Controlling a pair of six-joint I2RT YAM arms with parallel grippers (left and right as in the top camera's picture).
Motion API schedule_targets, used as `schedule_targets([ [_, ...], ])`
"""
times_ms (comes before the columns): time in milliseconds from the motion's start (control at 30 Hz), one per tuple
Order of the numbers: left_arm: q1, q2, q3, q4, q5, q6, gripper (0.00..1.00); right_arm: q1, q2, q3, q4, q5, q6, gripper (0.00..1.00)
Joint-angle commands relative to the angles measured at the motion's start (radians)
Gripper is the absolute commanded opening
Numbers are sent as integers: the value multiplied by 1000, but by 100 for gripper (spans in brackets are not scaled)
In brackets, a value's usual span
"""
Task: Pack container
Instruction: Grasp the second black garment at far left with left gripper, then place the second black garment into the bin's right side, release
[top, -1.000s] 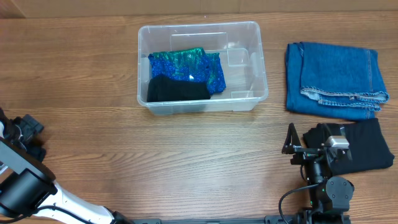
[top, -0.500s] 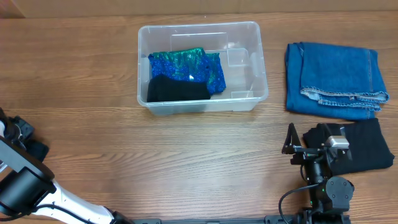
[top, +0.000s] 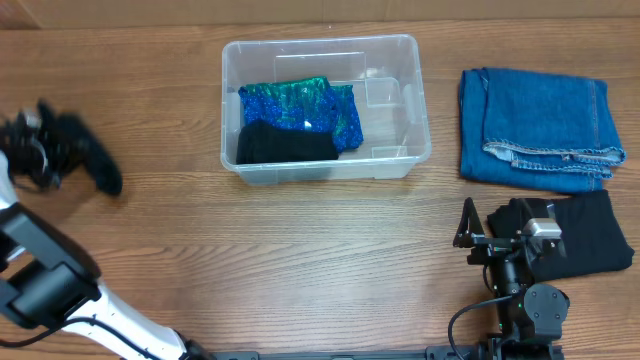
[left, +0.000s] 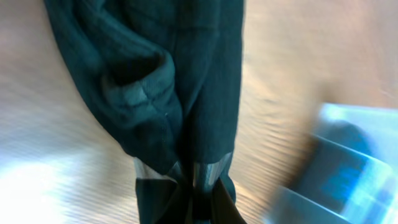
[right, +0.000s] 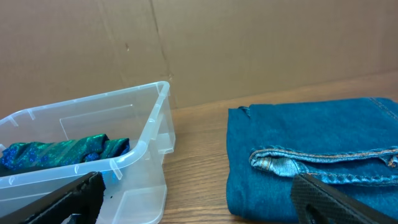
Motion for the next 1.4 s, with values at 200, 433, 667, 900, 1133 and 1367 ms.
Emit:
schedule_targets([
  [200, -331, -6, 602, -292, 166, 129, 4, -3, -8, -10, 5, 5, -7, 100],
  [433, -721, -6, 743, -183, 103, 29, 4, -3, -8, -10, 5, 5, -7, 100],
  [667, -1046, 47, 737, -69, -62, -117, 4, -3, -8, -10, 5, 5, -7, 100],
  [900, -1167, 228, 737, -34, -74, -253, 4, -3, -8, -10, 5, 5, -7, 100],
  [1133, -1175, 328, 737, -59, -87, -262, 4, -3, -8, -10, 5, 5, -7, 100],
  [1367, -1182, 396, 737, -108, -117, -238, 4, -3, -8, -10, 5, 5, -7, 100],
])
